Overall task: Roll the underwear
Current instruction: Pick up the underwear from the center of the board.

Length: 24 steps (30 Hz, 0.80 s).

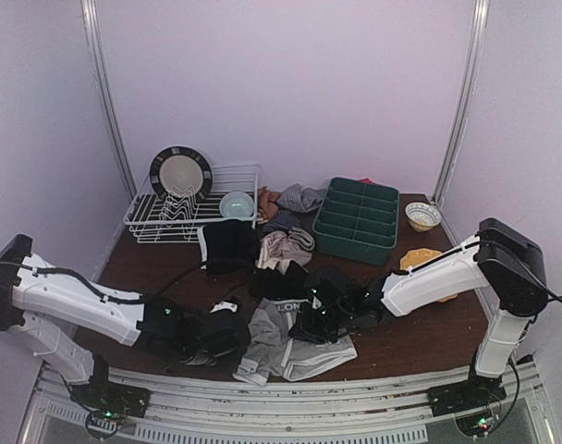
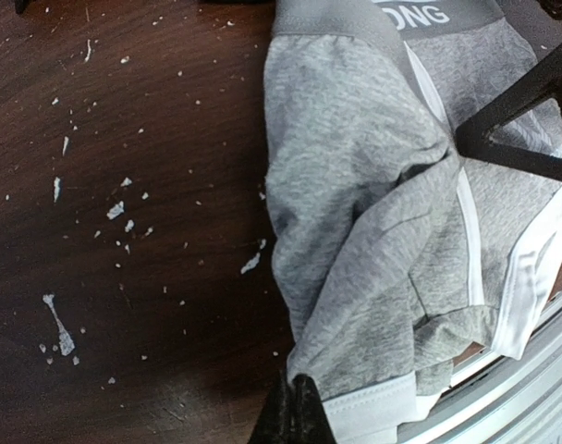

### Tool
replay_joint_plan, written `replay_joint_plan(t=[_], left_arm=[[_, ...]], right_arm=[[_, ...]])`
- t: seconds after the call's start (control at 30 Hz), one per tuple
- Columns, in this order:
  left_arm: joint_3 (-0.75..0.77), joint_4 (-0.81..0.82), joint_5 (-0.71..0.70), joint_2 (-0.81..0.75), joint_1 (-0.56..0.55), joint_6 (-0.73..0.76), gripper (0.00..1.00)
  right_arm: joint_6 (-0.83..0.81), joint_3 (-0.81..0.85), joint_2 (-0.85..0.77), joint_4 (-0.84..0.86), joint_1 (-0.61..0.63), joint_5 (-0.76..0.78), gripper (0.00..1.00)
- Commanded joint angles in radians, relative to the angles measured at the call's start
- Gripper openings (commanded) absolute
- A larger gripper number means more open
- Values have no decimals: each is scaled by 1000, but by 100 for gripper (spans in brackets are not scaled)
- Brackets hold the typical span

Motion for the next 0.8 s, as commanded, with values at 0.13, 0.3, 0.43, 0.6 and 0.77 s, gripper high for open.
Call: replay_joint_plan(t=[0.13,0.3,0.43,0.6,0.77], left_arm=[[13,4,-11,-11,-6,12,0],[25,-8,-17,-14,-7,20,0],[40,-8,-9,-25,-9,40,0],[121,-31,15,-34,-17,111,0],[225,-68,43,3,-28,171,0]], right_arm=[[-37,13,-93,-27,4,19,0],[-68,35,-113,-71,4,38,0],[-121,71,-139,-140,0,88,0],[-207,149,-173,-268,-40,142,0],[-267,220,-162,-365,-96,146,0]])
